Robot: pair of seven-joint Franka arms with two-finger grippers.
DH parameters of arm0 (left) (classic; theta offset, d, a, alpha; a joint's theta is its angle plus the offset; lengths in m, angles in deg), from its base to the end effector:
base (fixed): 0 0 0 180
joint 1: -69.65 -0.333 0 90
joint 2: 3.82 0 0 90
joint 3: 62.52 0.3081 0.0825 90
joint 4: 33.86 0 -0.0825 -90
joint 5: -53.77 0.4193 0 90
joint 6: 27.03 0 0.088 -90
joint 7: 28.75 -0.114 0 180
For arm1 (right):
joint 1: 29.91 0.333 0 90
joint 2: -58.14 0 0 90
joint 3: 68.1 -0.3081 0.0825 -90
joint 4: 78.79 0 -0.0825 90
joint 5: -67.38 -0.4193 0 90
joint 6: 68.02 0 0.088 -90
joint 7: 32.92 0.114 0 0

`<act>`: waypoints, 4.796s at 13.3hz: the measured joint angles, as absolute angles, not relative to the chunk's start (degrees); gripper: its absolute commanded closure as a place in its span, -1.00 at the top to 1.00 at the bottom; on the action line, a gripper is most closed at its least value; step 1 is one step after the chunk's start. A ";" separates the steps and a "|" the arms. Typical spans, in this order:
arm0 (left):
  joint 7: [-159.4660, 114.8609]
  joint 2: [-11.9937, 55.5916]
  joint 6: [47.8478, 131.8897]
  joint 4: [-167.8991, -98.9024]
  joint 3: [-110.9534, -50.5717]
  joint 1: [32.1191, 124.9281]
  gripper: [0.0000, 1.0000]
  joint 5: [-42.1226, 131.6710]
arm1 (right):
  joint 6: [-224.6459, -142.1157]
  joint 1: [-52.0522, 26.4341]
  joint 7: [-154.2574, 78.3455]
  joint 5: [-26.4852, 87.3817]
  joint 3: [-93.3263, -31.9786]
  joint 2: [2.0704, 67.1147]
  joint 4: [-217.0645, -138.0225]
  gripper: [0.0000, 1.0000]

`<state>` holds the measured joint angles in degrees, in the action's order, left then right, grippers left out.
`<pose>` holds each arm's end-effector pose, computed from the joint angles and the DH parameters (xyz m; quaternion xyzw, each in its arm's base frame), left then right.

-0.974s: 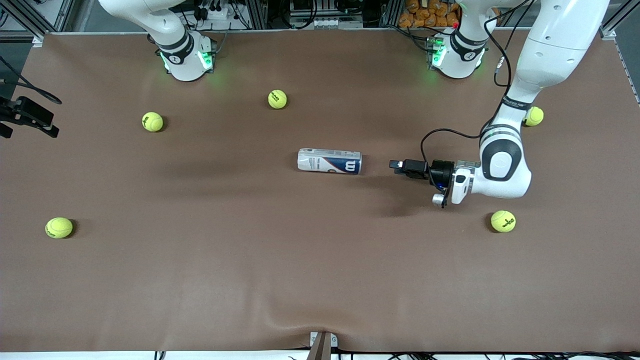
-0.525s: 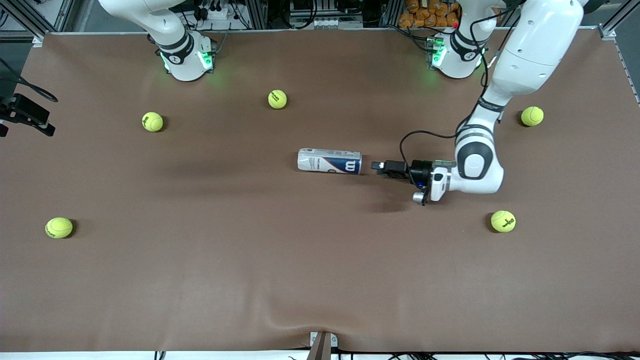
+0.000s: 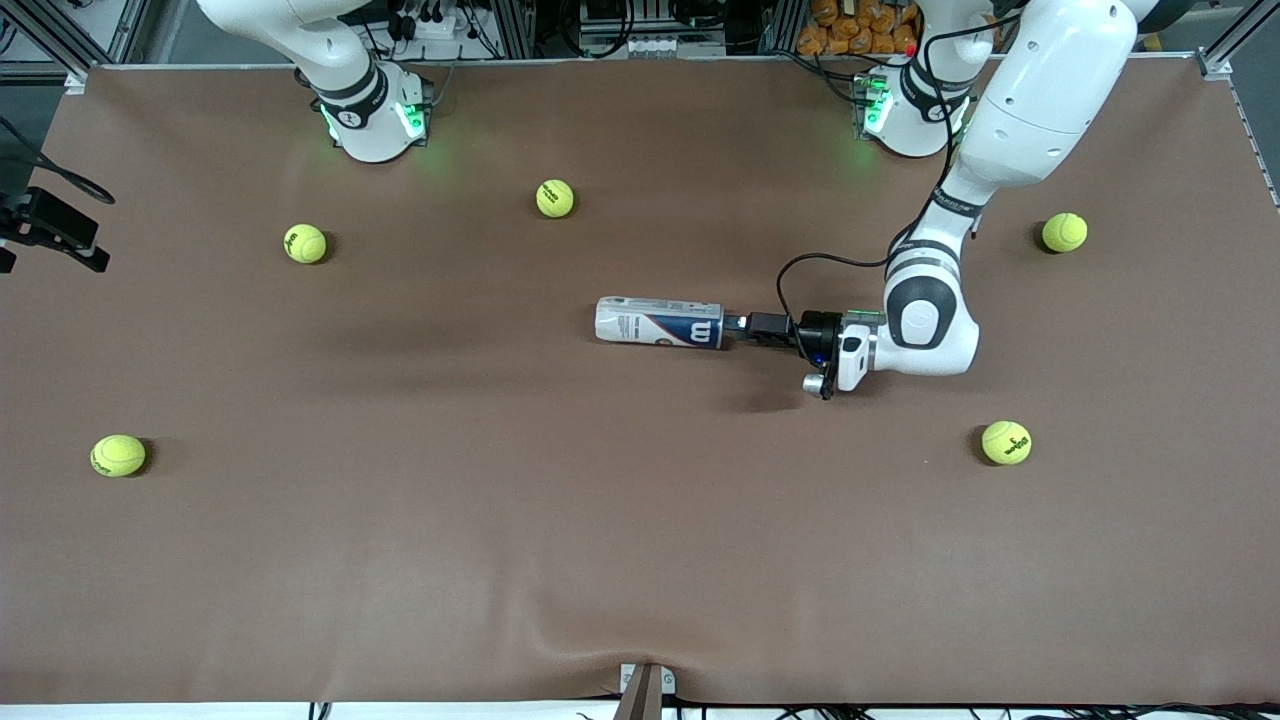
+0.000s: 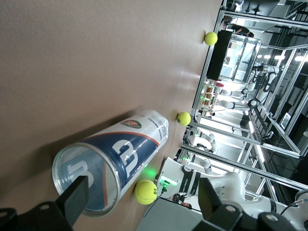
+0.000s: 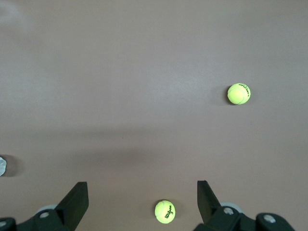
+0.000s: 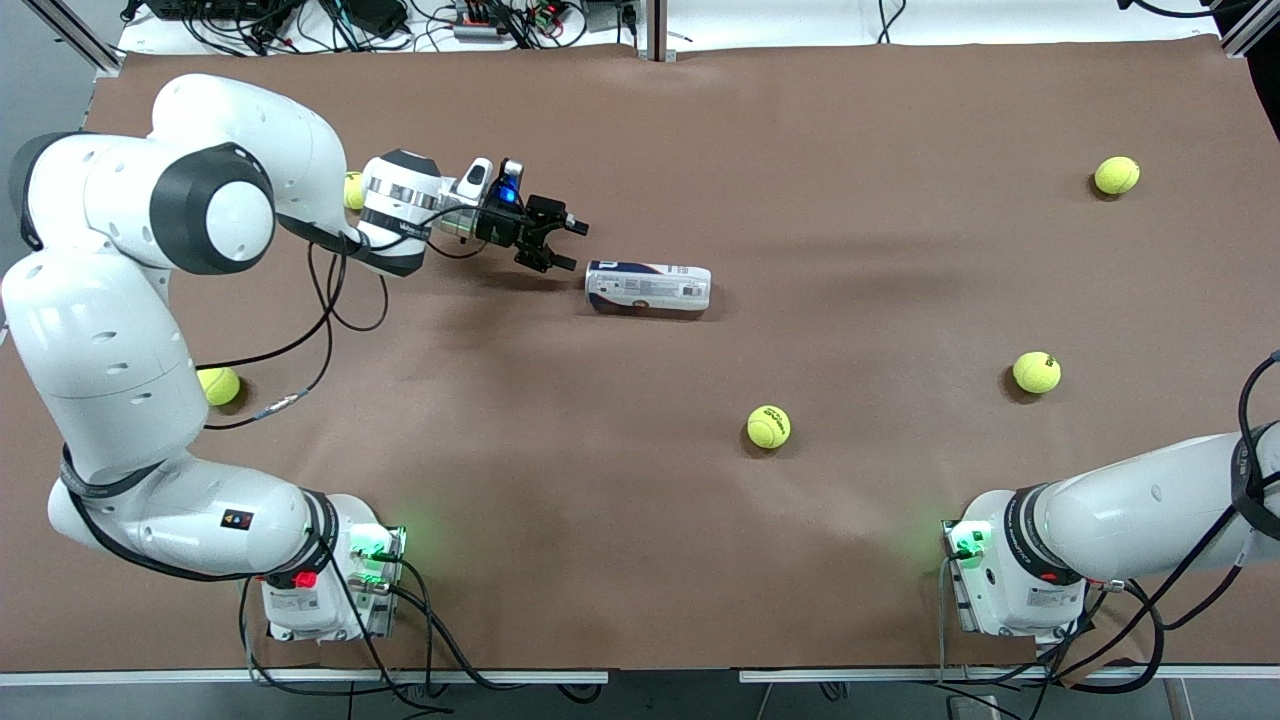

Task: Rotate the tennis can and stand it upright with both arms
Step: 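Move the left gripper to the can's end and close on it, then lift the can with the left gripper and rotate it upright, then lower the upright can onto the table with the left gripper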

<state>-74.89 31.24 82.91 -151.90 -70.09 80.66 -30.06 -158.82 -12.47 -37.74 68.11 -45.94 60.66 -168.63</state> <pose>0.5034 -0.2552 0.0978 0.7992 0.0135 -0.1481 0.5824 0.5771 -0.0539 0.6361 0.9996 0.0007 0.0288 0.0005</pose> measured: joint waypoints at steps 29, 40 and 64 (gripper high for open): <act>-33.75 12.73 88.40 -144.03 -70.29 86.31 -1.00 -11.28 | -158.47 -12.48 -37.74 68.00 -45.89 60.66 -168.62 1.00; 29.09 14.03 89.33 -125.04 -70.60 106.52 -1.00 40.41 | -158.46 -12.48 -37.74 67.98 -45.91 60.66 -168.59 1.00; 48.09 29.82 82.74 -113.63 -66.64 119.48 -0.02 58.76 | -158.42 -12.48 -37.74 67.44 -45.90 60.66 -168.59 1.00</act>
<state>48.09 29.82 82.74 -113.63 -66.64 119.48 58.76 -158.42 -12.48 -37.74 67.44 -45.90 60.66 -168.59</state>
